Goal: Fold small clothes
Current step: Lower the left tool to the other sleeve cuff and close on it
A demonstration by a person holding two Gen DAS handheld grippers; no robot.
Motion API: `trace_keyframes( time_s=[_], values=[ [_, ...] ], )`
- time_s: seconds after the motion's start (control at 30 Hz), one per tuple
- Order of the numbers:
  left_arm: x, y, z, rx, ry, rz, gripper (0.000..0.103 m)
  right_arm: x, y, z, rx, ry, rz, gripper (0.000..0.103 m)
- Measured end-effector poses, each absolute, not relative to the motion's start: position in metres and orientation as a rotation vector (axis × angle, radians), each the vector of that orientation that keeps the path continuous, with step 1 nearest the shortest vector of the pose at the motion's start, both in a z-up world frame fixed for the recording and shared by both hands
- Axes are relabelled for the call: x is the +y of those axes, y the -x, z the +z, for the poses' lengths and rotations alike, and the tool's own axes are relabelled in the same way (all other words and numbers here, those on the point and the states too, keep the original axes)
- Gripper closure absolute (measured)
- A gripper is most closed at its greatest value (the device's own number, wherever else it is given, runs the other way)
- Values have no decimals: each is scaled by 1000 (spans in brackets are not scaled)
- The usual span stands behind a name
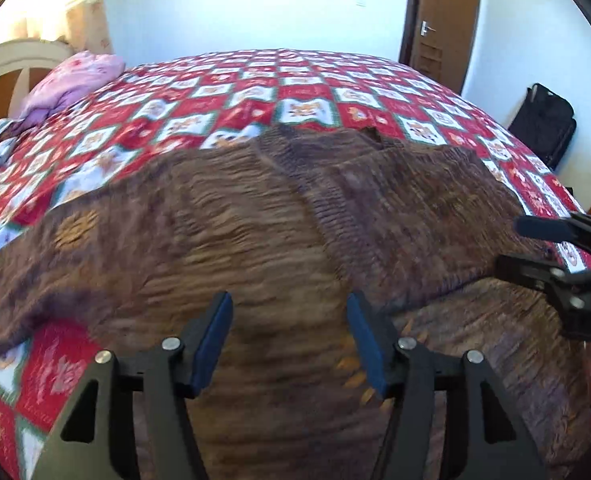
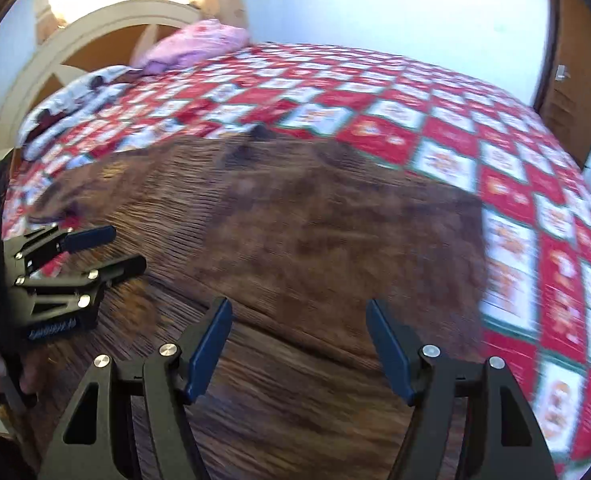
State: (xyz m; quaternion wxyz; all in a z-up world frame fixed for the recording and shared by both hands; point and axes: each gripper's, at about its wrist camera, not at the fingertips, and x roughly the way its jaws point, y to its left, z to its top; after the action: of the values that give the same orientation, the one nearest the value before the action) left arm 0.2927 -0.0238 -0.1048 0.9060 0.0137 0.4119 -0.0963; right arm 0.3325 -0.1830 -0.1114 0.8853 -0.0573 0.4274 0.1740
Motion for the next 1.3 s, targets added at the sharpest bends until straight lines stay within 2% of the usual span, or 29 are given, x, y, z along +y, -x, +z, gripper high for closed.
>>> trace_keyframes(
  time_s=[0.07,0.1,0.17,0.23,0.3,0.43,0.53,0.6,0.8,1.0,1.2,1.27,1.3],
  values=[
    [-13,-283,-99,834,-30,-185,41,-171,-334,-129,977,106,426,33],
    [0,-277,-93,818,-30,-172,41,-164,-329,-129,959,147,421,31],
    [20,-268,-86,796,-34,-148,37,-150,-315,-127,939,273,427,31],
    [51,-257,-77,755,-57,-83,26,-144,-310,-120,939,268,473,31],
    [77,-250,-74,727,-84,-14,23,-137,-310,-110,898,252,492,31],
    [138,-246,-74,716,-110,140,21,-117,-319,-107,836,248,498,31],
    [184,-243,-80,724,-87,256,20,-98,-330,-131,971,205,572,28],
    [209,-241,-86,734,-69,328,20,-83,-314,-131,899,299,567,28],
    [274,-243,-108,778,132,420,20,-74,-289,-124,854,339,608,28],
    [285,-261,-114,788,269,372,21,-72,-273,-120,833,374,608,28],
    [267,-279,-114,809,264,303,21,-66,-265,-121,827,397,612,28],
    [262,-286,-119,833,249,294,23,-66,-262,-122,827,397,616,28],
    [260,-291,-122,859,238,294,28,-66,-261,-122,826,397,617,28]
  ],
)
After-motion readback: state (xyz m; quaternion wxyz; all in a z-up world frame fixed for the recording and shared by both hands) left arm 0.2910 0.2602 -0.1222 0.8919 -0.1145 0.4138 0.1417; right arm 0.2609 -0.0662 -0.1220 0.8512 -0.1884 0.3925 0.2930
